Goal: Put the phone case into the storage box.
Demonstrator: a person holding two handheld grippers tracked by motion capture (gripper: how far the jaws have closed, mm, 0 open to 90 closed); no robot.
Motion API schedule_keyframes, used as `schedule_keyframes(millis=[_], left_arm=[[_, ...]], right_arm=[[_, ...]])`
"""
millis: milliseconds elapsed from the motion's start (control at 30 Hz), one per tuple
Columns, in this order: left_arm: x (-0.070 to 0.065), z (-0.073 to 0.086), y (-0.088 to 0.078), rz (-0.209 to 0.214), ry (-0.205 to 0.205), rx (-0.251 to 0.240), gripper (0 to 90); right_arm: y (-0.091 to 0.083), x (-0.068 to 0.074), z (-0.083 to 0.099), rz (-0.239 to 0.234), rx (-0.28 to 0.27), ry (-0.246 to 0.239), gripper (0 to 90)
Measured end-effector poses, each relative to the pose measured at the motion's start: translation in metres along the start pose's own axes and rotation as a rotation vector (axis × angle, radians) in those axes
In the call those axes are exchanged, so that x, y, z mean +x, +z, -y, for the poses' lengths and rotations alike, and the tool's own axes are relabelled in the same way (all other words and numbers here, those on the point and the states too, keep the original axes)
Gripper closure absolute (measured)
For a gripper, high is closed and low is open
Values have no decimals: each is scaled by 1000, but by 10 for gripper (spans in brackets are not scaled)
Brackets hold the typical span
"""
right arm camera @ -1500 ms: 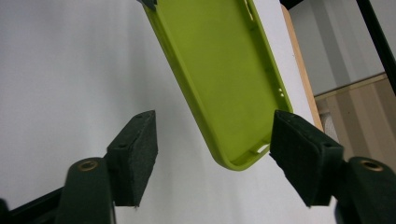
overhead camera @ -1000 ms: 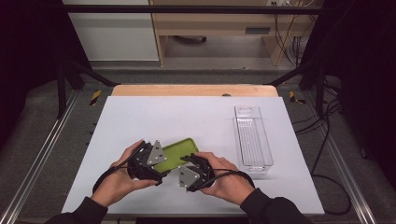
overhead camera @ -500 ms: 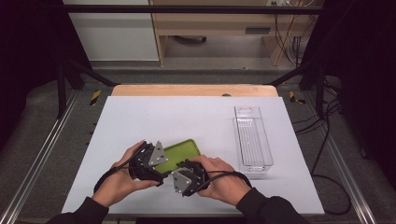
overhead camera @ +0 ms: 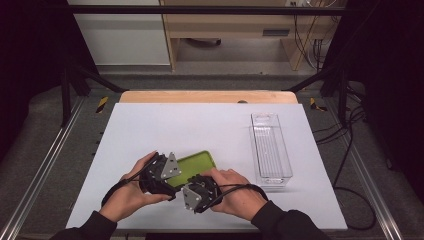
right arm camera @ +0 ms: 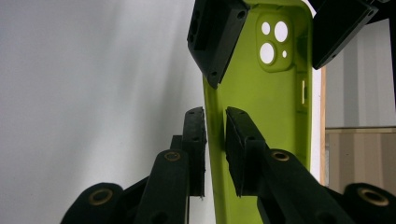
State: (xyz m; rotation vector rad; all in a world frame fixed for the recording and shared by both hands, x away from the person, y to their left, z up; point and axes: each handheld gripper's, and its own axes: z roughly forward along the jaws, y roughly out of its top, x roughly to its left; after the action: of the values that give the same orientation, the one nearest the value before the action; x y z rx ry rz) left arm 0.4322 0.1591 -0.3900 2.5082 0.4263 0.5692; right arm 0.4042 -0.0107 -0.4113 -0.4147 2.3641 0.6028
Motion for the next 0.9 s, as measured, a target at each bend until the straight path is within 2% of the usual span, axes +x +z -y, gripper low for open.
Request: schedule_keyframes(millis=[433,667,900], left_arm=[[-3,0,0,15,13,-2,164],[-4,1,0,21,29,13,164],[-4,2,1,30,33,12,163]], right_arm=[[2,2,-2,-10,10,-17,824],[4,3,-3,-32,7,-29,836],[5,3,-2,-61,0,-17,849]])
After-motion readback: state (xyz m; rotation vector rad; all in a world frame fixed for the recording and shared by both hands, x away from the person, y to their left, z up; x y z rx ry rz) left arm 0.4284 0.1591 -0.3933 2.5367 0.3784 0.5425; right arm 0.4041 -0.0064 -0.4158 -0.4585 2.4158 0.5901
